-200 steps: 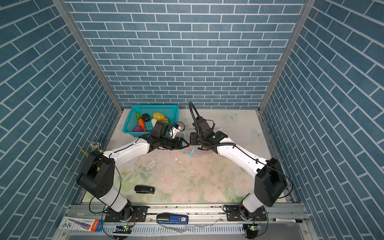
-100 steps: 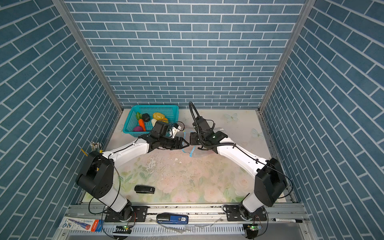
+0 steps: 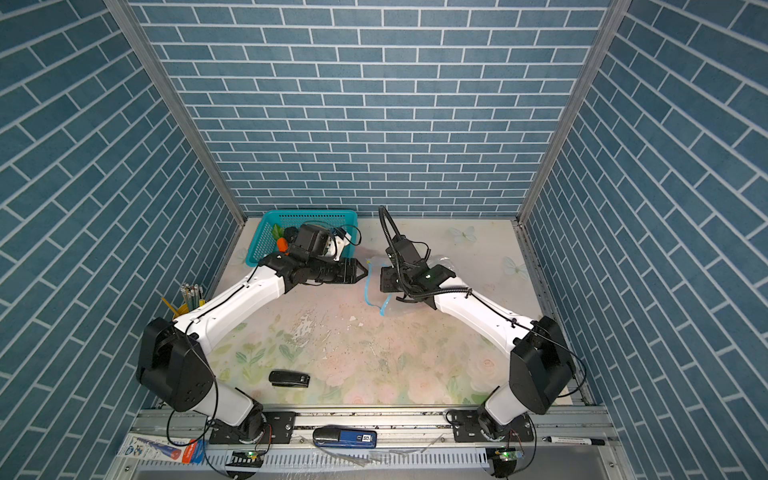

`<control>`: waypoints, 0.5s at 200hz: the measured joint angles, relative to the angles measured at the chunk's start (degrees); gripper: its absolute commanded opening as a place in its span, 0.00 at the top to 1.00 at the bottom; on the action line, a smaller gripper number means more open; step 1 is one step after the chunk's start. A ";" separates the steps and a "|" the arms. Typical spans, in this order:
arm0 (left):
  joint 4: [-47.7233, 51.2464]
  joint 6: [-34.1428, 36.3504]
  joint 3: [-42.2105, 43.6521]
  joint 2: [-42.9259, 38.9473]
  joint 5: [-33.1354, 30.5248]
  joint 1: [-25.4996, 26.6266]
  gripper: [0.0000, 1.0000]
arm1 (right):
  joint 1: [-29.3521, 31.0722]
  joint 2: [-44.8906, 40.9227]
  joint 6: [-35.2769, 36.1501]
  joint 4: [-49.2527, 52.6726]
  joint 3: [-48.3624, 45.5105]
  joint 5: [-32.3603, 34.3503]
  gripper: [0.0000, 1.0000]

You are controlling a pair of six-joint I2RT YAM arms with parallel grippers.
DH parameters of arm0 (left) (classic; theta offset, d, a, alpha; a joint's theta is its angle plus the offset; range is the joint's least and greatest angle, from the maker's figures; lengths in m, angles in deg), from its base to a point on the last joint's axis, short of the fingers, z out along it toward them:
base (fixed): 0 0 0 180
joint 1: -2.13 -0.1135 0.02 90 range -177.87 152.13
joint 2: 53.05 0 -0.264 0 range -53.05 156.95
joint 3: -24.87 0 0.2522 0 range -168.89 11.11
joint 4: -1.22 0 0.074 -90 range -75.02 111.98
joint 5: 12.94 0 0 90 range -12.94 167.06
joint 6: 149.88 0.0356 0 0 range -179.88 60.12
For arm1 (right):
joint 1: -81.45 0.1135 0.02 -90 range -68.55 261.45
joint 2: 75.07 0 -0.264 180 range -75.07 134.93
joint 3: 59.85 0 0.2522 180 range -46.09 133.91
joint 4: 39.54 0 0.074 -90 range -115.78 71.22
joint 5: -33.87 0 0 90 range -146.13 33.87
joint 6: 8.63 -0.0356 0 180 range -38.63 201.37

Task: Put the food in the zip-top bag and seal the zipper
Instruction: 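Open the left gripper to release the pepper and lift away, then move the left gripper to the teal basket over the black vegetable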

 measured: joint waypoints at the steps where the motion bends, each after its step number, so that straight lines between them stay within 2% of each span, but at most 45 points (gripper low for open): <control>1: 0.24 0.07 -0.22 0.00 -0.24 -0.04 0.28 | 0.00 -0.04 0.00 0.00 -0.02 0.00 1.00; 42: 8.83 0.70 -9.11 2.51 -7.61 -3.82 0.28 | 0.00 -0.42 0.02 -0.42 -0.17 -0.02 1.00; 100: 14.23 0.68 -16.20 10.84 -11.74 -8.55 0.29 | -0.02 -0.42 0.04 -0.79 -0.17 -0.20 1.00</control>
